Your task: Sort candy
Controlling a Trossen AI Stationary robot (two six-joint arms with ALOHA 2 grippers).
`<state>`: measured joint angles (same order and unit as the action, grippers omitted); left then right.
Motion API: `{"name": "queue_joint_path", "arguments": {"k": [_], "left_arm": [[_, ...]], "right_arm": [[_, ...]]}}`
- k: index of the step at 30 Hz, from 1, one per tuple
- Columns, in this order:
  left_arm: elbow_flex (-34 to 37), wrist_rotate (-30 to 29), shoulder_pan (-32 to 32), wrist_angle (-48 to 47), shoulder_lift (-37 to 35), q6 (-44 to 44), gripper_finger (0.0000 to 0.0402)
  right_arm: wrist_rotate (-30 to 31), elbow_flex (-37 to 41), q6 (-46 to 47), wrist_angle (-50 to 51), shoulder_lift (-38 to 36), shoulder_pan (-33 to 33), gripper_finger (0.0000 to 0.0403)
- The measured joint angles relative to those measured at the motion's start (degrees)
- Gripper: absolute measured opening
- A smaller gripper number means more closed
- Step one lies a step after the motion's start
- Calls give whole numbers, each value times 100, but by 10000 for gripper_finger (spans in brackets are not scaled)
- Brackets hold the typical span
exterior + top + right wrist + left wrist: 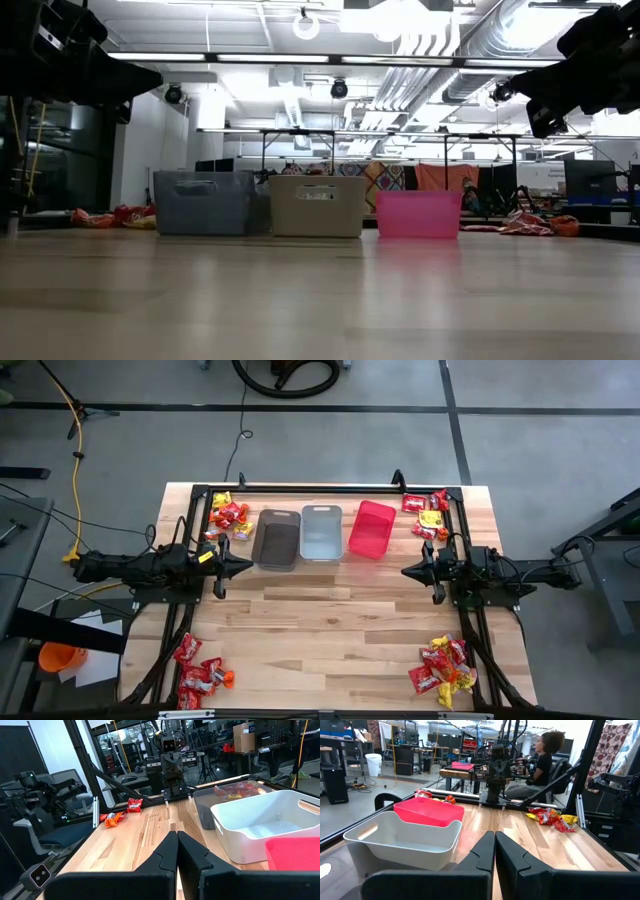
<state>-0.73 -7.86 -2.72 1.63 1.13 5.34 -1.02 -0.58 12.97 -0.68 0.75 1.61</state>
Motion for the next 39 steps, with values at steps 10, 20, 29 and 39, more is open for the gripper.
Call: {"name": "queue_joint_path", "arguments": {"k": [10, 20, 29, 39], "left_arm": [[-2, -2, 1, 0, 0, 0, 1], [0, 0, 2, 2, 0, 0, 1], [0, 52, -9, 1030, 0, 1578, 1], [-6, -1932, 2, 3009, 0, 4314, 1]], "right_arm": [[-1, 0, 2, 2, 1, 0, 0], [1, 0, 2, 0, 0, 0, 0], [1, 0, 0, -1, 1, -2, 0], [-2, 0, 2, 1, -1, -2, 0]]}}
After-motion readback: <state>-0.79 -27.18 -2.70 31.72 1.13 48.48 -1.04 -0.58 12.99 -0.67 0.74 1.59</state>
